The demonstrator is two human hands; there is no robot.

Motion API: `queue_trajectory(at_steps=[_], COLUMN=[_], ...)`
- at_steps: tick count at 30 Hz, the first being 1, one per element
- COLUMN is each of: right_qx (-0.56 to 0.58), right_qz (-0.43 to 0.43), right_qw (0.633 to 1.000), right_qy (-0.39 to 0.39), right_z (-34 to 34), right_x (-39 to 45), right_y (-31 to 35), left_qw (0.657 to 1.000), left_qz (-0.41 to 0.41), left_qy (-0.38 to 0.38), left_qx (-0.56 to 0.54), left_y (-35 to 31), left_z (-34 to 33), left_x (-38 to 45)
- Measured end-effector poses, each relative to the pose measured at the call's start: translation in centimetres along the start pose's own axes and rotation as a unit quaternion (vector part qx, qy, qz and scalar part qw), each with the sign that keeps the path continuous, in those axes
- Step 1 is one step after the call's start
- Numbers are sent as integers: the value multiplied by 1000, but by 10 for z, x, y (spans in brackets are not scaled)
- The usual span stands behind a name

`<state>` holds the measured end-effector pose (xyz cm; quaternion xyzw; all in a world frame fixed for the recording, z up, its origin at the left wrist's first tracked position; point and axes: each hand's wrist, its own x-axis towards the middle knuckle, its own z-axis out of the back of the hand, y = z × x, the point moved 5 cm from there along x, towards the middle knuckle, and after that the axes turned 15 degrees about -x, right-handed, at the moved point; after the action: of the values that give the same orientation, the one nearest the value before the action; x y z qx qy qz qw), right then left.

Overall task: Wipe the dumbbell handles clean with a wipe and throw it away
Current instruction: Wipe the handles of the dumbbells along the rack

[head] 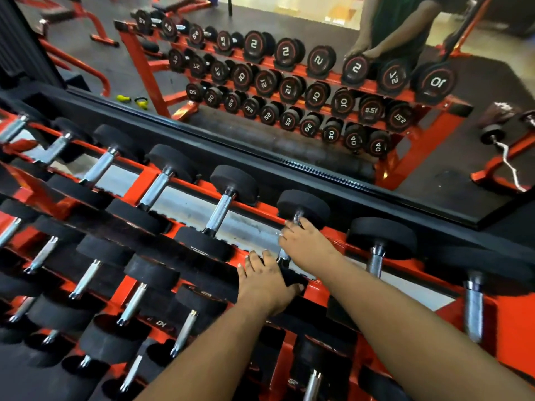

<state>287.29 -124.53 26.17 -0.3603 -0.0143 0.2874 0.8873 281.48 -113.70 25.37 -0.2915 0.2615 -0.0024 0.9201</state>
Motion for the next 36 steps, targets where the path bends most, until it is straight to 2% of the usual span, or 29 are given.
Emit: queue_trajectory(at_steps=[5,8,12,14,17,19,22,27,32,33,36], right_qx=[106,146,165,235,392,445,507,574,643,665,744], right_qz=[76,85,41,-41,-214,-283,-353,-457,-496,-503,-524], right_qw=[990,984,985,971,893,847,782,675,573,540,389], right_qy=[-50,-55,-13,-14,-54,-65,-83,-80,-112,-116,-143], right_z=[2,1,2,5,8,6,-2,-27,-44,-45,-48], right_x=[-26,-35,-57,-75,-109,-136,-177,-236,-260,-261,-263], right_y=[12,7,1,-5,-13,-11,-11,-18,-12,-10,-2], left_qw=[1000,1000,1000,1000,999,998,996,990,994,994,993], left_qz=[-5,-3,-2,-6,-13,-13,-14,-62,-94,-96,-89], left_qy=[0,2,-9,-14,-33,-49,-75,-118,-43,-31,-5], left_qx=[-14,-17,-10,-6,-19,-32,-49,-48,-40,-43,-80], left_y=[2,3,3,2,3,2,-3,-34,-69,-76,-90], left_z=[-3,-3,-3,-3,-3,-4,-14,-57,-109,-116,-134], left_x=[3,4,4,2,-4,-12,-30,-74,-92,-93,-94])
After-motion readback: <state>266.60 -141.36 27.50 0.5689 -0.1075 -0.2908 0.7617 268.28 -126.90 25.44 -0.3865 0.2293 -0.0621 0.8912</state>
